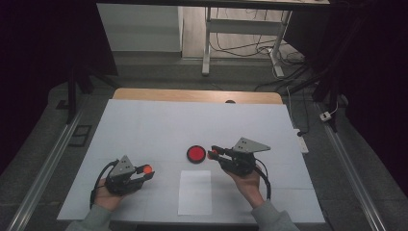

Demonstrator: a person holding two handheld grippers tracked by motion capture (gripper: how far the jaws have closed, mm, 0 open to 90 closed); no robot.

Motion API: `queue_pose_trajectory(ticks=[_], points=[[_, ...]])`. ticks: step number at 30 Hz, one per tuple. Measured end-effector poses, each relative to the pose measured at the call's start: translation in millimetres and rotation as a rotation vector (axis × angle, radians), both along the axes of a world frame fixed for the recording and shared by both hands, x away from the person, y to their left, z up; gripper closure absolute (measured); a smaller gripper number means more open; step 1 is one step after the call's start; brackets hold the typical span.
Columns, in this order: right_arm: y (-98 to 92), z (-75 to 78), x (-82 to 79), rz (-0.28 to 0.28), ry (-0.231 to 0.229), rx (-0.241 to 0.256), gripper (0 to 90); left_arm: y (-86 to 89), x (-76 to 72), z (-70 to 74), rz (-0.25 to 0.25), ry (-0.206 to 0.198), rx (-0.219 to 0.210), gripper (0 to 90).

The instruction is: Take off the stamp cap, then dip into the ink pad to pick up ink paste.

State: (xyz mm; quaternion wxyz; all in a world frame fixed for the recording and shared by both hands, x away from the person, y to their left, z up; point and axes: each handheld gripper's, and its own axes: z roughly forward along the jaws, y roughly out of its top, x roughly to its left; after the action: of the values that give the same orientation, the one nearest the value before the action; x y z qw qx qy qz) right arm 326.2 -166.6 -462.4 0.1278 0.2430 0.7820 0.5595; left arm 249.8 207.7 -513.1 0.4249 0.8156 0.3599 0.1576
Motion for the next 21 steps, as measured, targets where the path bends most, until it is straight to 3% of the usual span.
queue_pose_trajectory(ticks=[4,13,21], points=[[3.2,2.0,7.1,-0.006,-0.007,-0.004,72.0,0.0,0.0,0.8,-0.001,-0.001,-0.007,64.8],[14.9,3.0,25.4,-0.009,0.024,-0.006,72.0,-0.1,0.6,0.4,-0.006,0.001,-0.010,64.8],[26.8,-1.6,40.2,-0.014,0.046,-0.042,72.0,-1.3,0.8,0.2,-0.008,0.002,-0.004,64.7]])
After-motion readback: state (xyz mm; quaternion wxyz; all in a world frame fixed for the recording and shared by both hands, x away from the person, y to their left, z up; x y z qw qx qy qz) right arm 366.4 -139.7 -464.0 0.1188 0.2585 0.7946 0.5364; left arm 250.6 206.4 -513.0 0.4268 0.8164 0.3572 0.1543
